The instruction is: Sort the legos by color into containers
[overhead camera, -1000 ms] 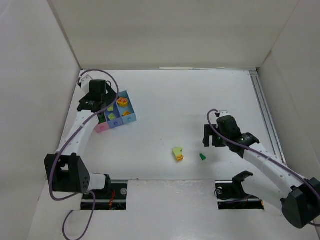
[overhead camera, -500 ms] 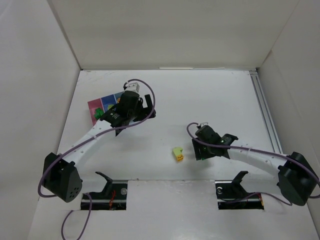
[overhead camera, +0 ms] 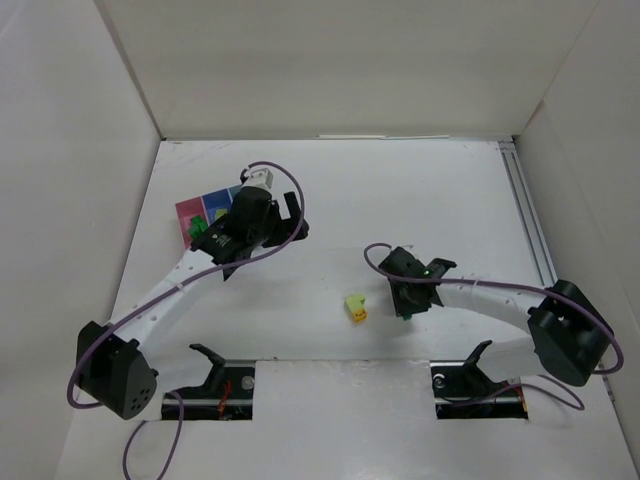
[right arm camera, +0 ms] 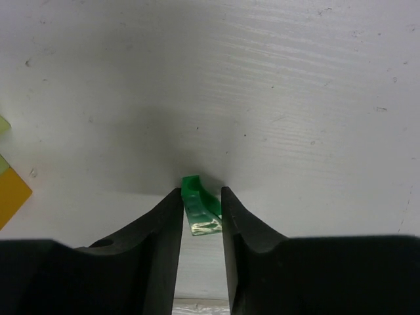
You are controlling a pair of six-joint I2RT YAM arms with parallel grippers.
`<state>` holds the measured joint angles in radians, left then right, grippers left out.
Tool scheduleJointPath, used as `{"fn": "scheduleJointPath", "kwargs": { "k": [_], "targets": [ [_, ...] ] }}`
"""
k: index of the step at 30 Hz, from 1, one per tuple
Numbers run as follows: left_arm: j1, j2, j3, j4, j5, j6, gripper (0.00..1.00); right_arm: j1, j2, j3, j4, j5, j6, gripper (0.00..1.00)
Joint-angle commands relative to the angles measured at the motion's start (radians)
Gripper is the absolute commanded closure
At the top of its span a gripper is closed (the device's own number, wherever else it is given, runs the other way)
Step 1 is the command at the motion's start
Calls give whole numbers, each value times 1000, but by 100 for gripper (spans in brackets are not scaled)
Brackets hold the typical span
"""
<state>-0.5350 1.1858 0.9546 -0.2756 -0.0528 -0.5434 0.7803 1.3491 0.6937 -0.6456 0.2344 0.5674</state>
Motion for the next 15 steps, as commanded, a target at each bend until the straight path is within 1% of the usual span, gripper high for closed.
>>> {"fn": "scheduleJointPath", "kwargs": {
  "k": [1, 2, 3, 6, 7, 8, 10, 11, 14, 15],
  "targets": [
    [-3, -38, -13, 7, 2, -9, 0, 7, -2, 43, -31, 31, 9, 66],
    [-3, -38, -13, 7, -8, -9, 0, 7, -2, 43, -31, 31, 9, 68],
    [-3, -49, -13, 7, -9, -18, 0, 7, -2, 43, -31, 31, -4, 75],
    [-3, -49, -13, 7, -9, -18, 0, 7, -11, 32, -8, 11, -29, 85],
    [-3, -49, -13, 7, 5, -18, 0, 7, -27, 32, 7, 0, -43, 87],
    [-3, -49, -13, 16, 5, -18, 0, 7, -50, 21, 45, -12, -78, 91],
    [-3, -58, -13, 16, 31, -9, 0, 7, -79, 12, 86, -40, -106, 95],
    [-3, -58, -22, 16, 31, -9, 0, 7, -106, 12, 102, -40, -132, 99],
    [-3, -67, -31, 38, 66, 0, 0, 7, -152, 23, 152, -64, -185, 100],
    [-3, -68, -31, 52, 136, 25, 0, 7, -186, 23, 176, -76, -213, 100]
  ]
}}
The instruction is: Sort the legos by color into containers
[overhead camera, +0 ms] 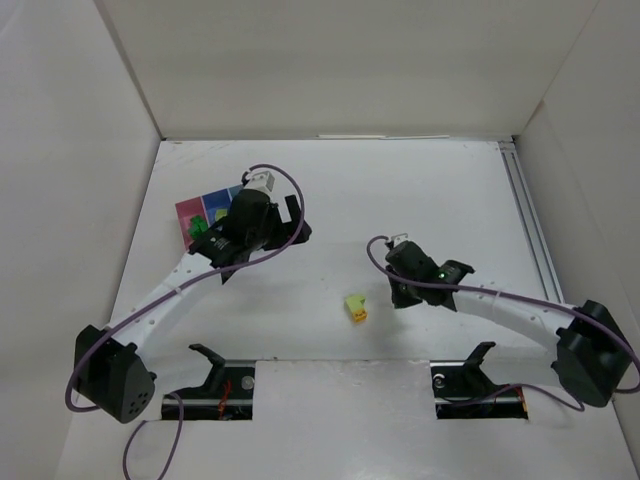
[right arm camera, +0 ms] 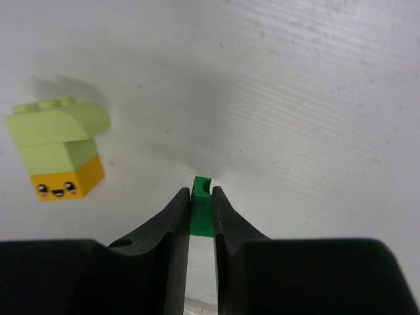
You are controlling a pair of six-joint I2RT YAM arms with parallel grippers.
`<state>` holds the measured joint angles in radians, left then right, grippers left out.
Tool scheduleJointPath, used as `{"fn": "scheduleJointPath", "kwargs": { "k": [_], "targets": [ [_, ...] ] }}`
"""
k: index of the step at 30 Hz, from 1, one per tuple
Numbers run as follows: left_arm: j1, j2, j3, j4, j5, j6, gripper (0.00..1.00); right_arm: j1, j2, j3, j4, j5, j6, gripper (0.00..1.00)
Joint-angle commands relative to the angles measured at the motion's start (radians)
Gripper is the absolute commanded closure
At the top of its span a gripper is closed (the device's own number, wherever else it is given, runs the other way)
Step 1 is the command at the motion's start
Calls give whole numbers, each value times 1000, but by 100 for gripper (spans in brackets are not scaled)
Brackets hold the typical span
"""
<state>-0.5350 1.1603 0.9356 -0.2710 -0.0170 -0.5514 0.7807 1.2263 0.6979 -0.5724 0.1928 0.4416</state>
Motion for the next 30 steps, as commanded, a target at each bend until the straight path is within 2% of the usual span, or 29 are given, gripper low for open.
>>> {"fn": "scheduleJointPath", "kwargs": {
  "k": [1, 3, 4, 5, 8, 11, 13, 14, 16, 18, 19, 21, 22, 24, 25, 26, 30],
  "targets": [
    [-3, -42, -24, 70, 154, 44, 0, 6, -83, 29, 127, -52, -112, 100],
    [-3, -42, -60, 169, 288, 64, 0, 6, -128, 29, 196, -101, -176, 100],
    [-3, -42, -69, 205, 364, 73, 0, 6, -180, 20, 294, -130, -246, 100],
    [-3, -33, -78, 240, 516, 73, 0, 6, -209, 9, 343, -186, -280, 100],
    [-3, -4, -104, 371, 751, 73, 0, 6, -303, -9, 465, -136, -310, 100],
    [-13, -4, -115, 430, 792, 48, 0, 6, -358, 23, 514, -73, -273, 100],
    [-42, -4, -124, 469, 802, 48, 0, 6, -376, 34, 554, -113, -278, 98],
    [-52, -4, -124, 469, 802, 48, 0, 6, -386, 46, 554, -104, -215, 97],
    [-106, -27, -124, 478, 731, 48, 0, -33, -377, 75, 499, -23, -88, 93],
    [-166, -51, -103, 449, 611, 71, 0, -90, -337, 143, 394, -68, 76, 93],
    [-250, -71, -92, 429, 413, 71, 0, -115, -323, 156, 379, -155, 124, 93],
    [-342, -71, -52, 372, 222, 105, 0, -161, -283, 166, 400, -258, 193, 93],
    [-380, -71, -38, 357, 66, 116, 0, -161, -268, 181, 401, -324, 203, 93],
    [-445, -54, -15, 348, -32, 125, 3, -173, -225, 213, 401, -372, 236, 91],
    [-445, -31, 0, 348, -79, 114, 5, -173, -214, 213, 391, -403, 249, 91],
    [-445, -19, 0, 348, -90, 105, 12, -173, -205, 224, 391, -412, 261, 91],
    [-445, 32, 23, 394, -165, 71, 16, -184, -185, 224, 401, -444, 328, 91]
  ]
}}
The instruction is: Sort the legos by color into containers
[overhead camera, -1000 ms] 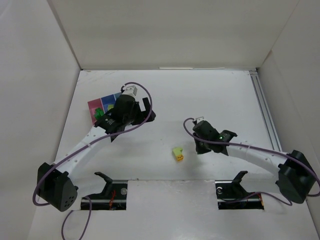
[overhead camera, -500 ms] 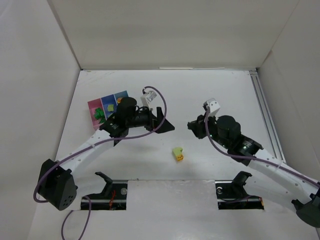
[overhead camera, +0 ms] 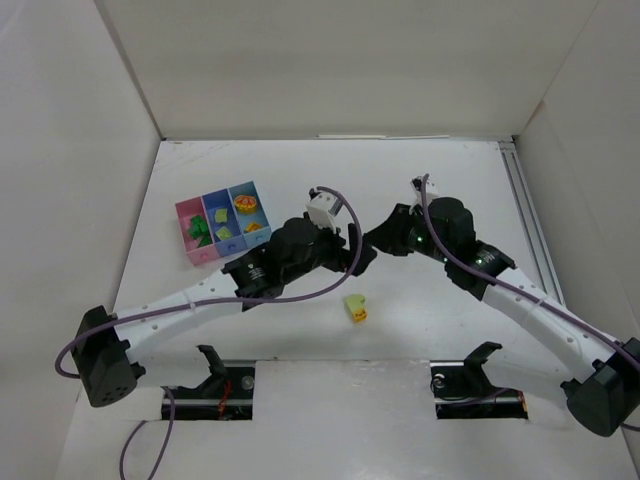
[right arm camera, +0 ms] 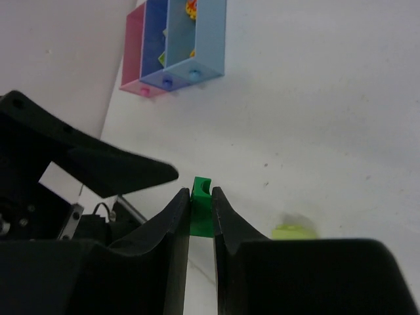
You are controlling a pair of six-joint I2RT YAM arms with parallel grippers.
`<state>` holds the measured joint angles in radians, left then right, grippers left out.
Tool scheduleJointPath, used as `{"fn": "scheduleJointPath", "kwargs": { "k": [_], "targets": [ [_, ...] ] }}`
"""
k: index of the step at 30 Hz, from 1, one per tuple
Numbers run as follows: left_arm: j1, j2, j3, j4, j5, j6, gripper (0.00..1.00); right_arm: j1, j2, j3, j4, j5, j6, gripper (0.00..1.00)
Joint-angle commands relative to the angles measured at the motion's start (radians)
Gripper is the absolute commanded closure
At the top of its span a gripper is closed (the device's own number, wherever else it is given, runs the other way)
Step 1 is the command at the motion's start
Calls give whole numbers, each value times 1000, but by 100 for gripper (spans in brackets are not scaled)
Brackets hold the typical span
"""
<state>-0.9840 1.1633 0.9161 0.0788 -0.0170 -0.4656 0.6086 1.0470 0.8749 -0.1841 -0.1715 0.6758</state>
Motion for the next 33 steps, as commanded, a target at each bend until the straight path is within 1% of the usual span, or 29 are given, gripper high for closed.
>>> {"fn": "scheduleJointPath", "kwargs": {
  "k": [1, 4, 6, 8, 10, 12, 17, 18, 19, 22, 24, 33],
  "targets": [
    [4, 38, 43, 55, -185, -30, 17, -12, -5, 47, 12, -97, 106, 91],
    [4, 59, 43, 65, -245, -30, 18, -21, -14, 56, 25, -106, 160, 91],
    [-5, 82, 53, 75, -254, -30, 21, -33, -24, 56, 34, -115, 192, 90],
    [-5, 82, 53, 85, -255, -30, 21, -33, -24, 67, 34, -115, 211, 90],
    [-28, 82, 53, 107, -255, -21, 21, -46, -10, 67, 34, -140, 211, 90],
    [-28, 82, 43, 134, -255, -9, 23, -46, 4, 78, 57, -166, 211, 90],
    [-28, 101, 53, 145, -245, -8, 34, -46, 39, 55, 110, -223, 249, 90],
    [-28, 111, 64, 145, -245, -8, 43, -46, 39, 46, 110, -223, 261, 90],
    [-28, 111, 64, 136, -245, -8, 45, -46, 50, 45, 123, -223, 261, 90],
    [-38, 121, 76, 136, -245, 1, 59, -46, 59, 45, 123, -232, 261, 90],
    [-38, 121, 85, 136, -245, 1, 60, -46, 59, 45, 123, -221, 261, 90],
    [-38, 130, 104, 136, -225, 10, 60, -46, 99, 45, 123, -198, 252, 90]
  ]
}}
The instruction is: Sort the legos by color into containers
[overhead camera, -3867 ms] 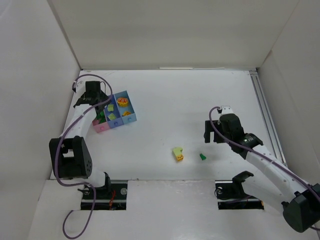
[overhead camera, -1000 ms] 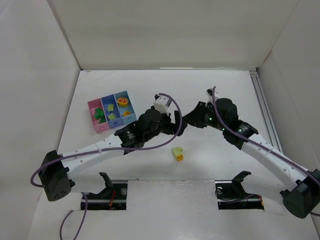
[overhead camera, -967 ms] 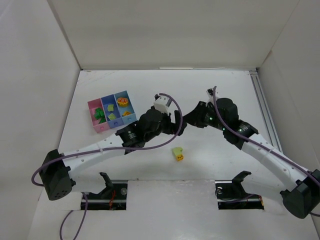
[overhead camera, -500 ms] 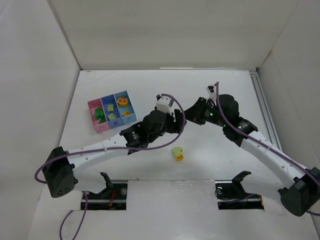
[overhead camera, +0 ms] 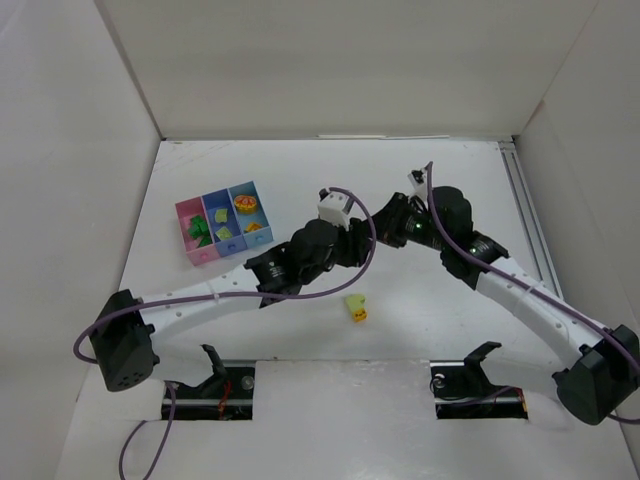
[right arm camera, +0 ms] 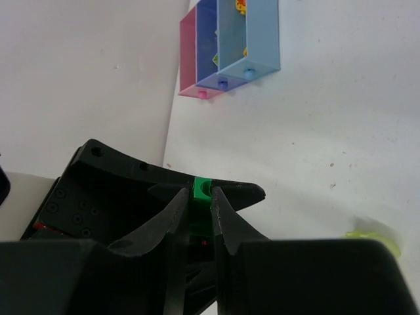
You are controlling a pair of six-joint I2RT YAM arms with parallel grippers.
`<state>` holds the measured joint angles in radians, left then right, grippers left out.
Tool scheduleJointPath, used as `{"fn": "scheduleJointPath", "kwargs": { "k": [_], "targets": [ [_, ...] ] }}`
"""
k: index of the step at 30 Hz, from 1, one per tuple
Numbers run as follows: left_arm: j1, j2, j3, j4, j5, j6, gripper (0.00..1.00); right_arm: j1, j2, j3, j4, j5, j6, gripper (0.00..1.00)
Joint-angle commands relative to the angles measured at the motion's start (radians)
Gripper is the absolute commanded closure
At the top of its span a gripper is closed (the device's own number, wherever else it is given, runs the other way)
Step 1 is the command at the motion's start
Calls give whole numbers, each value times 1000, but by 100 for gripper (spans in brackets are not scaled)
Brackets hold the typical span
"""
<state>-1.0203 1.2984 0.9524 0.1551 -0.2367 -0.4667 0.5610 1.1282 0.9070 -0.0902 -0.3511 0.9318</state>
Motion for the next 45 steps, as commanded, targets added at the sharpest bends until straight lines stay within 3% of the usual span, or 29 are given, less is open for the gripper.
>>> {"fn": "scheduleJointPath", "kwargs": {
  "k": [1, 7, 14, 18, 23, 27, 33, 45],
  "targets": [
    [-1, -5, 68, 60, 3, 11, 60, 11, 18, 13, 29, -19, -4, 90],
    [-1, -5, 77, 60, 13, 11, 81, 43, 50, 24, 29, 4, -34, 91],
    [-1, -5, 86, 60, 2, 22, 93, 53, 59, 35, 29, 24, -45, 89],
    [-1, -5, 75, 60, -7, 22, 93, 53, 59, 35, 29, 24, -54, 81],
    [-1, -50, 43, 46, -26, 22, 95, 53, 59, 35, 29, 37, -54, 53],
    [-1, -73, 34, 23, -26, 22, 97, 53, 59, 56, 29, 46, -54, 41],
    [-1, -82, 13, 0, -16, 10, 97, 34, 50, 92, 29, 100, -65, 29],
    [29, -5, 83, -184, -82, -72, 97, -219, -27, 101, 29, 64, -126, 20]
  ]
}}
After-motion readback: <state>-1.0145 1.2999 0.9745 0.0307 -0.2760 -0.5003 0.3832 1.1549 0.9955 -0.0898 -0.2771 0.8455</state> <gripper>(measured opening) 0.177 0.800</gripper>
